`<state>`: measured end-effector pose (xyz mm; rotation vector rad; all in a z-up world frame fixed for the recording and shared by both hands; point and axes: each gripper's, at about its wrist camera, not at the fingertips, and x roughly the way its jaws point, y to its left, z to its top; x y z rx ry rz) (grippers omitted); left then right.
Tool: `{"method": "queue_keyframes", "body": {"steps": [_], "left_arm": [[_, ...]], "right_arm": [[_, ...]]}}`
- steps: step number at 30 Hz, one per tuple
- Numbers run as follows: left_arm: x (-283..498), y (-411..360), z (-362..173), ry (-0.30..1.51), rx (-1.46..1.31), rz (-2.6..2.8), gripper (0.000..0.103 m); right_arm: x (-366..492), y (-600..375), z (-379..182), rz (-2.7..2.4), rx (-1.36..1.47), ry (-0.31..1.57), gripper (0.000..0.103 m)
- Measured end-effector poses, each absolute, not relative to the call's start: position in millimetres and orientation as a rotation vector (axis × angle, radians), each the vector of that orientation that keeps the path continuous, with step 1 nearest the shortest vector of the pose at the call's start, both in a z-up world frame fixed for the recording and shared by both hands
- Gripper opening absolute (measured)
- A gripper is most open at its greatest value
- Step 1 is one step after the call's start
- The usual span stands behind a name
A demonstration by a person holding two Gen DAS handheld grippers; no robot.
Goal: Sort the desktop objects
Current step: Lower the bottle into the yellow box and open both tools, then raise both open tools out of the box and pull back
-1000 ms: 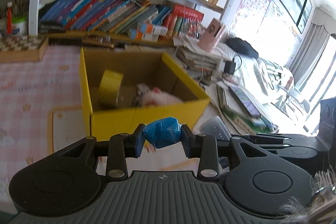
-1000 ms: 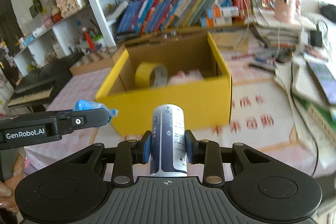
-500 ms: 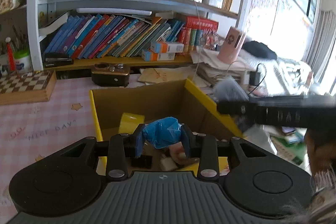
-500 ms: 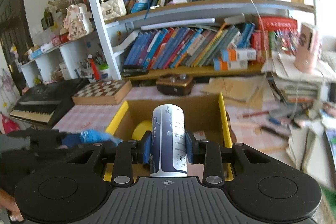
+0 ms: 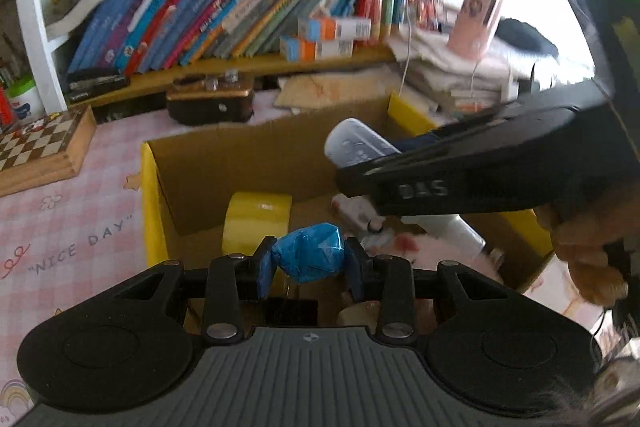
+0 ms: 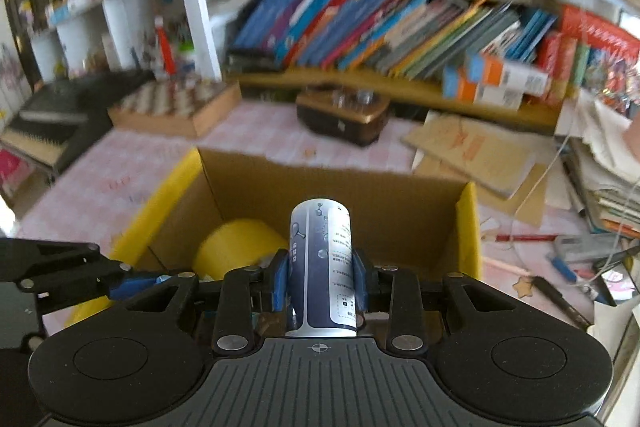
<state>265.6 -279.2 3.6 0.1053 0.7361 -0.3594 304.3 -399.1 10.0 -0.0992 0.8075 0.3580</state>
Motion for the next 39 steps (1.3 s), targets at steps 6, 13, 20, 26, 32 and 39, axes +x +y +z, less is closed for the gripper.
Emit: {"method": "queue_keyframes", "body": {"steps": [6,13,20,26,32,39], "left_arm": [[271.0,-282.9,-13.9,0.798,0.131,-0.355,0.033],[272.3,-287.6,-24.2,0.842,0.129,-0.366,0.033],[269.8,-288.6,-21.7,0.828,0.129,-0.350,0.038],[252.4,-290.9,-8.9,0.716,0.166,-0.326,0.058],[228.2,-286.2,12.8,0.598,0.180,-0.289,0.090],[194.3,-260.2,40.7,0.503,0.166,-0.202,0.103]], "right_arm": [[318.8,-398.2,-12.3,0.353,-0.096,0.893,0.033],[324.8,-395.2,-21.3,0.384,-0.109,0.962,0.033],[319.1,-396.1,-16.0,0.394,-0.108,0.908,0.035],[310.1,-397.8,-5.8,0.383,-0.116,0.837,0.048],[290.3,-404.5,13.2,0.369,-0.085,0.730,0.057],[258.1,-421.8,46.5,0.303,0.017,0.601,0.067]]}}
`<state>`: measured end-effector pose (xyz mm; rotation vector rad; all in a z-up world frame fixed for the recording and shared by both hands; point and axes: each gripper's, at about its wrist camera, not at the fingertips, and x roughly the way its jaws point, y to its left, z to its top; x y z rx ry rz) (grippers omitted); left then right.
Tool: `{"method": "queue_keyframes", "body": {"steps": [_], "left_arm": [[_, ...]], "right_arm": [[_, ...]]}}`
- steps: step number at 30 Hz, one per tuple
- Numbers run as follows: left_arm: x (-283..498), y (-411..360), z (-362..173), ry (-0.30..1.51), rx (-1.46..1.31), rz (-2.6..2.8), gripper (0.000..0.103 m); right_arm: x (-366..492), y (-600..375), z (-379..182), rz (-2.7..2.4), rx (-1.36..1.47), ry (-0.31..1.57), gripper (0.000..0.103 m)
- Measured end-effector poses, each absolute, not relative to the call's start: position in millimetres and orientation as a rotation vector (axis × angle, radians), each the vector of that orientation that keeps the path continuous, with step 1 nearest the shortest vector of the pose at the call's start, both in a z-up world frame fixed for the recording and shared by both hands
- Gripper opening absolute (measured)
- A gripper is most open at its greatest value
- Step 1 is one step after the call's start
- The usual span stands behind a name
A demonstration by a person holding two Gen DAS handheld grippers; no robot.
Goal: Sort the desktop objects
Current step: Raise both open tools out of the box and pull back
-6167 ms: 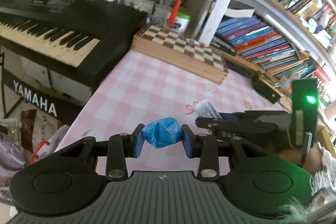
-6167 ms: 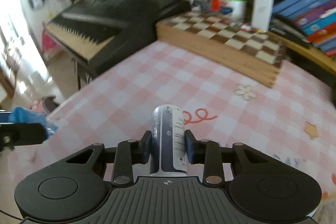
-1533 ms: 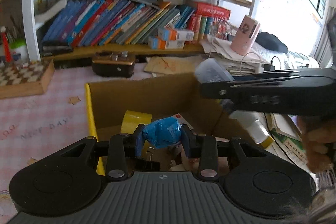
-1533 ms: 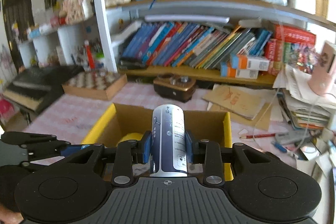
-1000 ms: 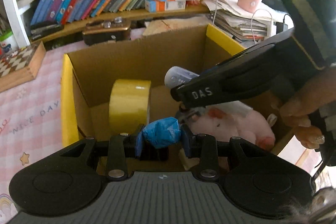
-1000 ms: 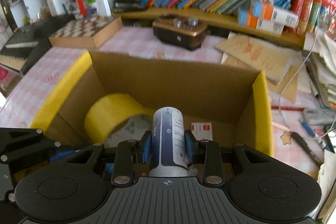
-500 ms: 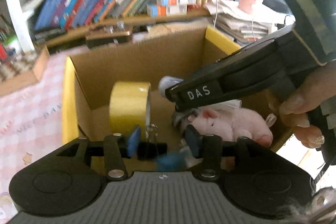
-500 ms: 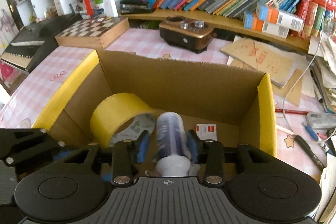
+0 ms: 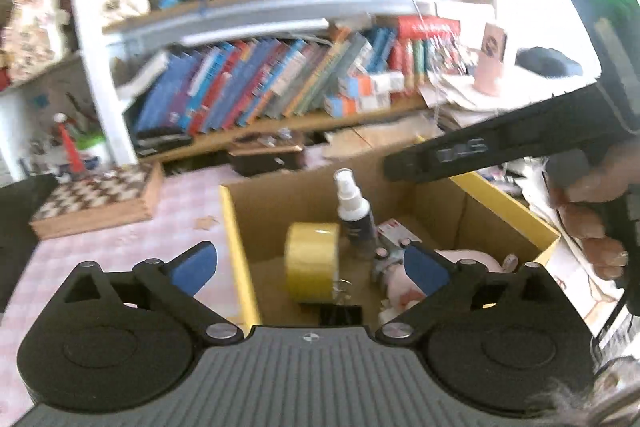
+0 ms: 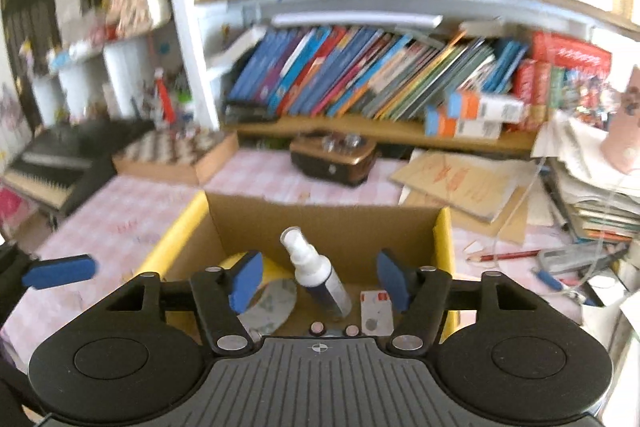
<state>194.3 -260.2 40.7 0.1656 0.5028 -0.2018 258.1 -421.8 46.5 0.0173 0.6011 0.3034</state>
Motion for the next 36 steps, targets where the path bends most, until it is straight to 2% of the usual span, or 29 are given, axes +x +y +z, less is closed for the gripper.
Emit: {"method": "queue_keyframes", "body": {"steps": [14,28,36], "left_arm": [[111.8,-170.9,75.2,0.403,0.037,-0.042,0.103],[21.6,-119.5,63.8,0.391,0.005,0.000,0.103],[-16.3,-97.9,48.3,0.454,-0.001,0.020,0.103]], "right_arm": [[161.4,-408.4,73.8,0.199,0.036,0.455,0.083],[61.6,-350.1,51.7,0.119,0.048,0.504,0.087],[12.1,-321.0,42.8,0.083,0.051,0.517,0.091]]}}
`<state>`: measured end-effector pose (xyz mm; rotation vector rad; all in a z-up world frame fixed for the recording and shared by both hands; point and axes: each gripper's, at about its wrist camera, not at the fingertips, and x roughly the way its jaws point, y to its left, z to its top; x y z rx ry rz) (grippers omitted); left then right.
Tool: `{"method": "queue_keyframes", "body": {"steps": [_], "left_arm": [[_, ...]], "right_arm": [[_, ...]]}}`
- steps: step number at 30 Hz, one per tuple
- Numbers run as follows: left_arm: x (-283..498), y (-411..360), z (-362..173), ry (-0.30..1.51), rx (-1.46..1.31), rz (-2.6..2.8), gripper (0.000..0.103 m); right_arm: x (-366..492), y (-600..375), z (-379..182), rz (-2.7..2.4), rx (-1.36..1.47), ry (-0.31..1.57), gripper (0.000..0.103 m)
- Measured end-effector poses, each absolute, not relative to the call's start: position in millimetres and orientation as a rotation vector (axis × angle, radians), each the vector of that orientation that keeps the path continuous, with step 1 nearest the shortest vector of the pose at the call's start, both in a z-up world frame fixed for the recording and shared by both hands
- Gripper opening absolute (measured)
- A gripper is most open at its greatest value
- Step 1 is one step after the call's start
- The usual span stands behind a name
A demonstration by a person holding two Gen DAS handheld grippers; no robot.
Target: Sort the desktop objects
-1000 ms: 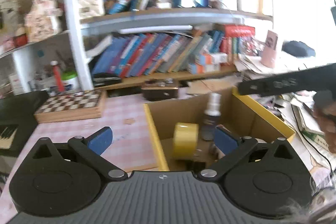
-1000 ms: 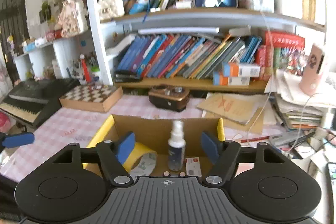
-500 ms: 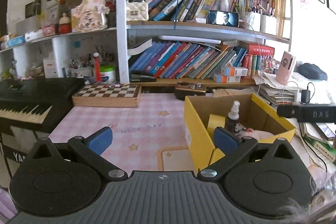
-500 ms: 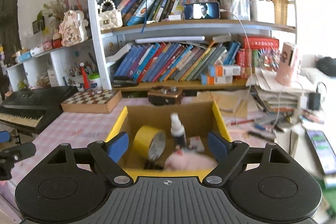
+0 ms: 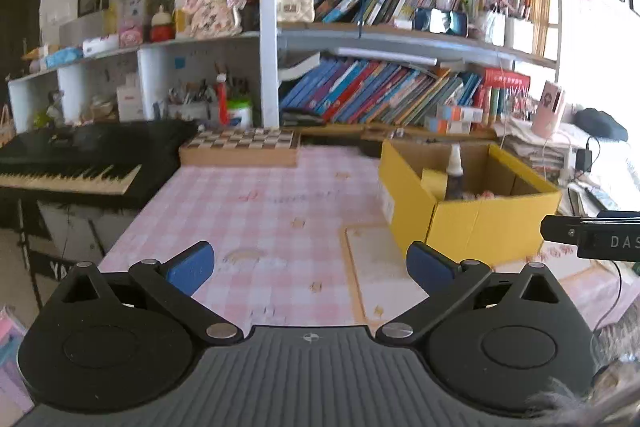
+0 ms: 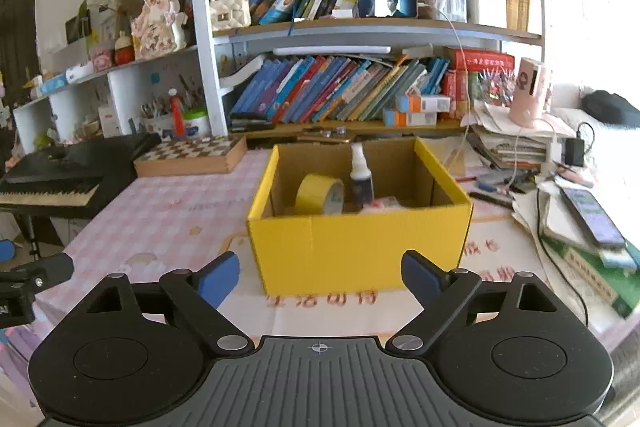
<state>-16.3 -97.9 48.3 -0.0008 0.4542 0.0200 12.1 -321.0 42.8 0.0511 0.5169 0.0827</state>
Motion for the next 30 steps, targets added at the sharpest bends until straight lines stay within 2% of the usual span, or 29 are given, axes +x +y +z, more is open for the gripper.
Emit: {"method": "queue_keyframes", "body": {"steps": [12,20,30], "left_arm": [[-54.9,-84.7,20.5,0.565,-0.013,0.031,0.103],[-64.2,-80.2,10.5,0.627,-0.021,0.033,0.103],[-66.7,-81.3,7.7,0.654,-0.008,0.025,0.103]], "right_arm": [[-36.4,-279.9,18.7,0.081,0.030,0.612,0.093],[-45.5,-275.1,11.9,0.054,0.032,0.657,0.097],[-48.4,-273.7,3.4,0.052,0.045,0.710,0.097]]}}
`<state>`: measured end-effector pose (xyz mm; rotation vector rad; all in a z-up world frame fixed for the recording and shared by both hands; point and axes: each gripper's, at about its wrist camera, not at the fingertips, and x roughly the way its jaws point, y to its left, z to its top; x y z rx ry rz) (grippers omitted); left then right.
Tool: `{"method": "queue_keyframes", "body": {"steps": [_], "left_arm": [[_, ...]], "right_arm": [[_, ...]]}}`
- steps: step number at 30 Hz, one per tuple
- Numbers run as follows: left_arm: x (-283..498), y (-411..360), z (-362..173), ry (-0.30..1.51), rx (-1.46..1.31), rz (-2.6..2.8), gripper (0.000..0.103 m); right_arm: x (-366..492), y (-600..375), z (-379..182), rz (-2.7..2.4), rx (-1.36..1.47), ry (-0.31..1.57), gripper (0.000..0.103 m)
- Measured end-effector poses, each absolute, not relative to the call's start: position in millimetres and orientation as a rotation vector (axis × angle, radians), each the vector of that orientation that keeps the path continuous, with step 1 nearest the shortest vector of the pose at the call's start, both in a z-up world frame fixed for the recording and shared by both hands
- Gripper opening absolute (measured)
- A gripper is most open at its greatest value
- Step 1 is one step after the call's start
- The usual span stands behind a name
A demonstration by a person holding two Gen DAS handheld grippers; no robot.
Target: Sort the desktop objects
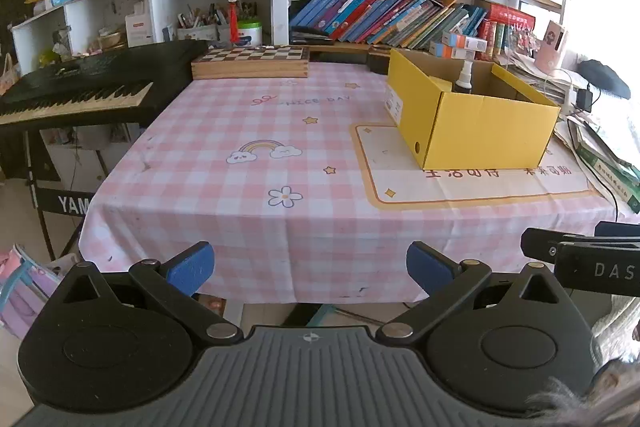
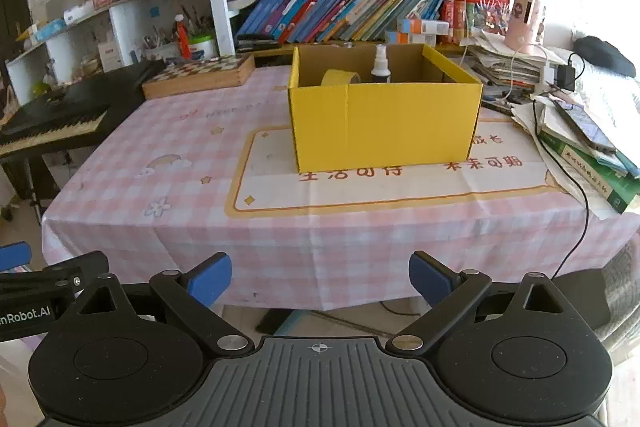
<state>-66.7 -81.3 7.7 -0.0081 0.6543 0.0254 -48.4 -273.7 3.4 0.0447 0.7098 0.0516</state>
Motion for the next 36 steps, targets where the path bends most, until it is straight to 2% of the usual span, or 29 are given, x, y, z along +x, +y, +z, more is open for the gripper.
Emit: {"method": "queue_keyframes", "body": {"steps": [36], "left_arm": [[-62.5,-86.5,6.1,0.677,0.025,-0.005,0.103]], "right_arm": [[-42.7,-269.2,0.3,0.065,0.035,0.739,0.097]]}}
